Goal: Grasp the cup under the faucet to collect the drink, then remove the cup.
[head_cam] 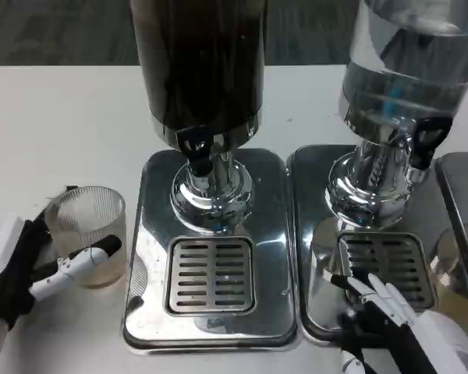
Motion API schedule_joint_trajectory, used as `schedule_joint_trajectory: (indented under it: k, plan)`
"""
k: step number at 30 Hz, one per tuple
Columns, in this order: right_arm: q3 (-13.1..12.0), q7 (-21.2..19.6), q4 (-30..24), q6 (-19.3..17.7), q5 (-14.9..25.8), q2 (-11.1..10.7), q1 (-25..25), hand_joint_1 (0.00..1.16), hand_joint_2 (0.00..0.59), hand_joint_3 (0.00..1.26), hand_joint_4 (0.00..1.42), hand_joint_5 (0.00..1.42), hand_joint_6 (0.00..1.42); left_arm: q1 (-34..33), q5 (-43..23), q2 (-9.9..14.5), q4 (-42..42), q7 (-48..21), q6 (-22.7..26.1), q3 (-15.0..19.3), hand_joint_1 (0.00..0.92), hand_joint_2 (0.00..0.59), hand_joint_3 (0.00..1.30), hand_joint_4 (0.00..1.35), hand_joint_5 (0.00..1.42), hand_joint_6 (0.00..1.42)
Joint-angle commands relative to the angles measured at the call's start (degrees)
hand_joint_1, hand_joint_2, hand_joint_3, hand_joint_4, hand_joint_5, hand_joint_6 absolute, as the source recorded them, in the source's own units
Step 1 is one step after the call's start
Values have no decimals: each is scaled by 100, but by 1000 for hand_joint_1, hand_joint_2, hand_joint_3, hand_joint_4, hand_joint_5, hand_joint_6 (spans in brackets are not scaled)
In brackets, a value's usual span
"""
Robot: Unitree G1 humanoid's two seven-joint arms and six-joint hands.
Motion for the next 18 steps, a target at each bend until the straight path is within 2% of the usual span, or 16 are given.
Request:
schedule_joint_trajectory:
  k: [1,11,18]
  plan:
    - [-39,57,-36,4,55,-50,38,450,586,145,44,15,207,-57,-17,-91,141,87,-159,-66,99,118,190,170,409,462]
    - [-75,83,-85,-15,82,-50,106,459,586,163,52,15,211,-50,-41,-133,233,192,-339,-72,118,132,267,270,567,643]
    - [-89,135,-113,-3,98,-56,99,470,586,167,54,15,214,-24,-126,-168,267,272,-426,-44,123,136,298,310,628,693]
